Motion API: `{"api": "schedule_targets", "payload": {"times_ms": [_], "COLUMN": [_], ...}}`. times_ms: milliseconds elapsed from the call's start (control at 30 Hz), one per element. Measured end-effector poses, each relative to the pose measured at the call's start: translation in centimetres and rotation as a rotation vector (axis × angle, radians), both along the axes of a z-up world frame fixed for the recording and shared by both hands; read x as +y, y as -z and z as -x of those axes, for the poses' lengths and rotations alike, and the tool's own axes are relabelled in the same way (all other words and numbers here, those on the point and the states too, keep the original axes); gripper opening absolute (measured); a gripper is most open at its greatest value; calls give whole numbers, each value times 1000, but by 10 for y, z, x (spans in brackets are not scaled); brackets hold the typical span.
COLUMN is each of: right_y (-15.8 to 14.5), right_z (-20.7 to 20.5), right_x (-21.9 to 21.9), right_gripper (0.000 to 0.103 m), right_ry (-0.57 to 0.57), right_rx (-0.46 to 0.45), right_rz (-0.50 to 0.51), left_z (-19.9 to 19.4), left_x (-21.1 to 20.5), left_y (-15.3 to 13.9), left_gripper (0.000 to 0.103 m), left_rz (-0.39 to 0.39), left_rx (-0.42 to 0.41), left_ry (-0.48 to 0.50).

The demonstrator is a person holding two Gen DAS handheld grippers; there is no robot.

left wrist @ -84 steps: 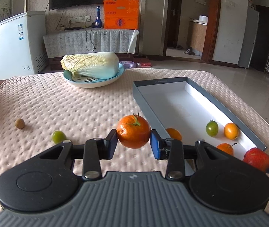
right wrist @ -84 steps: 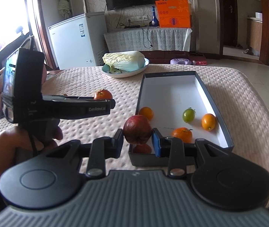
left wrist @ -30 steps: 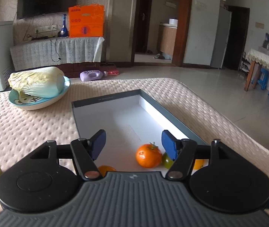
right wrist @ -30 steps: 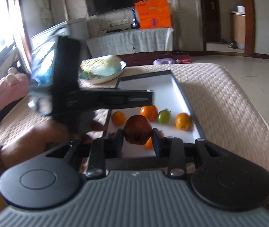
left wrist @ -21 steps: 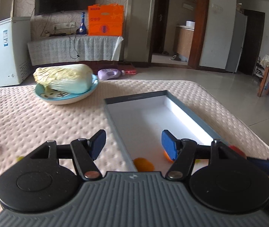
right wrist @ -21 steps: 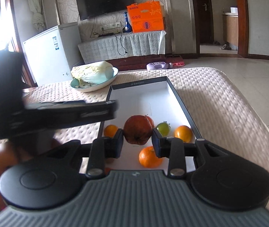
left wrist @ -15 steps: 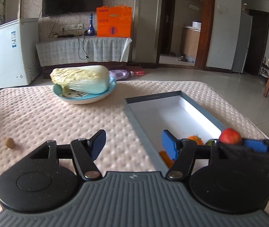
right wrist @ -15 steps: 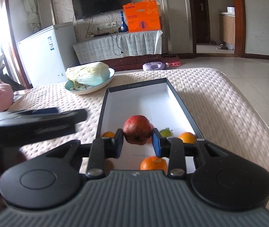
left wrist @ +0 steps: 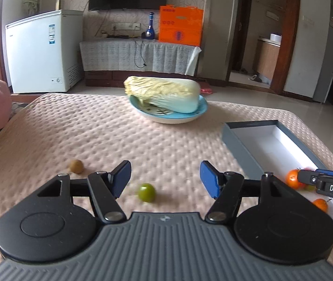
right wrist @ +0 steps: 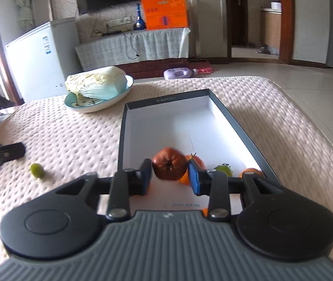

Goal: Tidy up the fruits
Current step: 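Lower the red apple into the grey box and open the right tool, then grasp the small brown fruit with the left tool while the right tool grasps the green fruit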

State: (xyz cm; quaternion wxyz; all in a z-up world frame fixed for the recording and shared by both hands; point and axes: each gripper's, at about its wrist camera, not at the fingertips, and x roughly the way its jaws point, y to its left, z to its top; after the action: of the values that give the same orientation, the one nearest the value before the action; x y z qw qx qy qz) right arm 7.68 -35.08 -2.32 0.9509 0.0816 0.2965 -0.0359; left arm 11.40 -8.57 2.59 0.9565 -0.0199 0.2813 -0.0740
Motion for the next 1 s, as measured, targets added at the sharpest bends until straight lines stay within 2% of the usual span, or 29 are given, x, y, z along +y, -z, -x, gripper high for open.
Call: {"api": "schedule_targets", "payload": {"times_ms": [167,300,567,767,867,1000], "right_y": [-6,-11,-21,-10,-4,5], "right_z": [-1,-2,-3,-8,-11,-19], "right_x": [12,22,73,115,132,142], "right_gripper": [53,53,53,53,53,53], "right_ry": [22,20,-142,-323,-372,-383], "right_rx": [-52,-99,-181,-133,-112,-80], "right_rz": [35,19,26,19,45,42], "left_z": [-4,-8,-15,-23,-31,-42], "left_x": [30,53,99,122,122,120], "left_y": [1,3,12,25,33,45], "left_gripper": [70,70,70,70,70,70], "left_rz": [5,9,6,4,3,5], "left_rx": [3,4,8,22,34,48], "left_ry": [-41,-78,-142,-147,-139,-134]}}
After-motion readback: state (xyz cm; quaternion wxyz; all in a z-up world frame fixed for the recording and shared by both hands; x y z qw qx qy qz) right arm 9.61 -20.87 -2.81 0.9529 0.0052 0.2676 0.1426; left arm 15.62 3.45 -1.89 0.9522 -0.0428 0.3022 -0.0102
